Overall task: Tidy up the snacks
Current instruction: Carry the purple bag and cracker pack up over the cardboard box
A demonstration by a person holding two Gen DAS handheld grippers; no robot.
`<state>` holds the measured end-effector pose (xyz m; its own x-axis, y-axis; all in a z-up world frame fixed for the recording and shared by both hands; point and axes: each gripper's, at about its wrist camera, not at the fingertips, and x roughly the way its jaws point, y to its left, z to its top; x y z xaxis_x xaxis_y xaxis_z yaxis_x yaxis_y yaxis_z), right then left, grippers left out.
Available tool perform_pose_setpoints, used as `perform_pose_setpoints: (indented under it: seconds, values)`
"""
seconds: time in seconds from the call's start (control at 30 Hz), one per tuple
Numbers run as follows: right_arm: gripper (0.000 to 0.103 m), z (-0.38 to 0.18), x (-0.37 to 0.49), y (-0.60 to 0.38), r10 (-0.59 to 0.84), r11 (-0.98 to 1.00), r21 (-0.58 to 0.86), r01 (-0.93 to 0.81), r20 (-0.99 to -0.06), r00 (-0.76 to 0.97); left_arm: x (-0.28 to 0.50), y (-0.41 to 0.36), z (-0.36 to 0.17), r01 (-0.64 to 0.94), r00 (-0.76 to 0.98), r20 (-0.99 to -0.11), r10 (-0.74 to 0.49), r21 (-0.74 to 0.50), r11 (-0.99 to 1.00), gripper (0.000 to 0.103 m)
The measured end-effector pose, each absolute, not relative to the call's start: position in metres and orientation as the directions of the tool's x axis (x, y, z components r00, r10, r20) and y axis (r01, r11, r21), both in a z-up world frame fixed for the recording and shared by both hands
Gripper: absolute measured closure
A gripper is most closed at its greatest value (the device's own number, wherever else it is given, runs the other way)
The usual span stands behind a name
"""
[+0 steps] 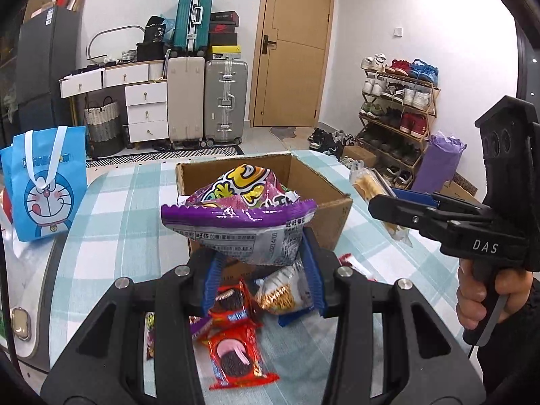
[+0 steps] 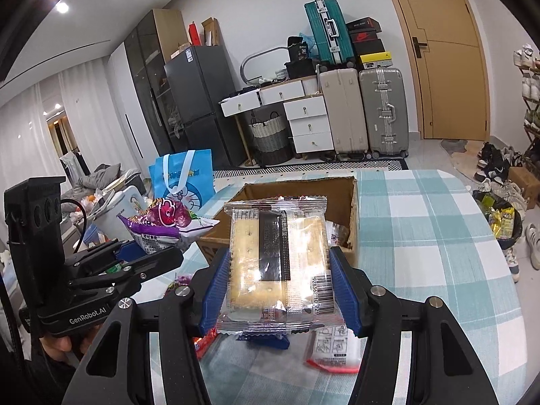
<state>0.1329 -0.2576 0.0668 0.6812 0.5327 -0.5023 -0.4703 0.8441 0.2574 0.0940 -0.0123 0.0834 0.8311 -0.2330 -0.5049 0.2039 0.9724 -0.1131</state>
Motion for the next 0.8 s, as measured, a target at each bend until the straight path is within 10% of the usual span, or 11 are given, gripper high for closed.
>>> perform_pose_setpoints:
  seconds: [0.8]
  values:
    - [0.045, 0.066, 0.187, -0.235, 0.528, 0.847, 0.283, -0.450, -0.545, 0.651, 0.170, -0.006, 0.074, 0.143, 0.830, -0.529, -0.173, -0.098, 0.985, 0.063]
